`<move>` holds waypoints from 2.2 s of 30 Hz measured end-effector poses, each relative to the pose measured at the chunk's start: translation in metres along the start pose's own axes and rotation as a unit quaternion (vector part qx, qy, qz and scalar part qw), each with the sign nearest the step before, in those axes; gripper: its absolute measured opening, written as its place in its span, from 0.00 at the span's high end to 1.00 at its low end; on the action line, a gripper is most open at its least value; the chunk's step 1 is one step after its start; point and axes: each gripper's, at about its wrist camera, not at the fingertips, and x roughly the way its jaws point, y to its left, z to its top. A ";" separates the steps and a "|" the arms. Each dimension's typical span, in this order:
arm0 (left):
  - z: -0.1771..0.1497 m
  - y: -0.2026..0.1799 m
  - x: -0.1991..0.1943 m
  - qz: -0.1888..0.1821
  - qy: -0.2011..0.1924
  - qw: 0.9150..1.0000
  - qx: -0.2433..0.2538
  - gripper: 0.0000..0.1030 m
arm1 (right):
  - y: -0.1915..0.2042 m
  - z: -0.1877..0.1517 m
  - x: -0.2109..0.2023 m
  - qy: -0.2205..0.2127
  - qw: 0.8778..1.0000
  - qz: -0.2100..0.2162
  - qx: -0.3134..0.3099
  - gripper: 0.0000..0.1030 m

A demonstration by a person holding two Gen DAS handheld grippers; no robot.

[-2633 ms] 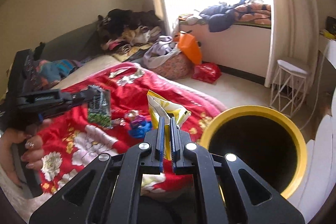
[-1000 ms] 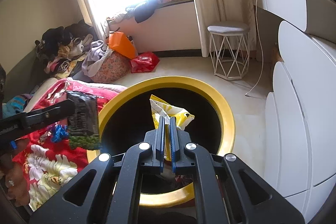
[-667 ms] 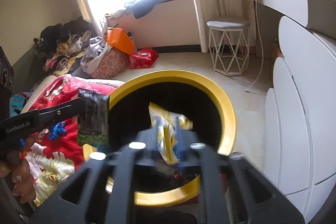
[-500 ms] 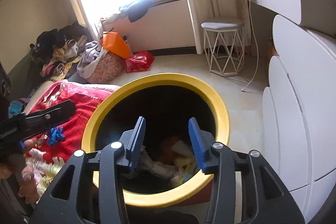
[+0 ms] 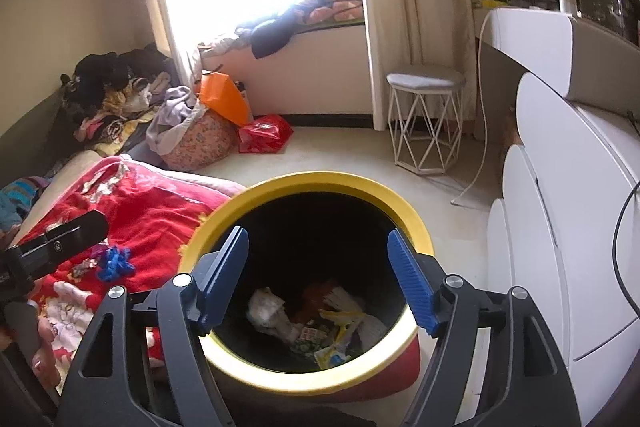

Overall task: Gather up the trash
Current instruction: 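Move both open tools back toward the remaining wrappers on the bed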

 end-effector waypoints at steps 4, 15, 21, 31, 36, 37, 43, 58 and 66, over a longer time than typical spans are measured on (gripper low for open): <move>0.001 0.010 -0.015 0.017 -0.018 1.000 -0.005 0.10 | 0.013 0.004 -0.006 -0.006 1.000 0.012 -0.009 0.32; -0.005 0.040 -0.051 0.067 -0.057 0.996 -0.002 0.10 | 0.065 0.008 -0.026 -0.036 0.995 0.071 -0.056 0.27; -0.009 0.058 -0.065 0.097 -0.068 0.993 -0.003 0.10 | 0.091 0.005 -0.032 -0.042 0.991 0.099 -0.081 0.25; -0.012 0.097 -0.082 0.132 -0.082 0.987 -0.036 0.10 | 0.134 -0.004 -0.036 -0.037 0.982 0.136 -0.123 0.24; -0.014 0.117 -0.088 0.144 -0.085 0.985 -0.051 0.10 | 0.150 -0.010 -0.036 -0.029 0.978 0.154 -0.141 0.24; -0.014 0.121 -0.090 0.144 -0.086 0.984 -0.053 0.10 | 0.155 -0.011 -0.036 -0.026 0.976 0.158 -0.144 0.24; -0.017 0.147 -0.096 0.163 -0.090 0.981 -0.061 0.10 | 0.177 -0.016 -0.029 -0.012 0.970 0.176 -0.166 0.24; -0.038 0.216 -0.096 0.186 -0.053 0.976 -0.100 0.10 | 0.214 -0.013 0.015 0.034 0.966 0.196 -0.165 0.24; -0.046 0.244 -0.074 0.159 -0.012 0.982 -0.103 0.18 | 0.223 -0.008 0.047 0.066 0.966 0.207 -0.142 0.24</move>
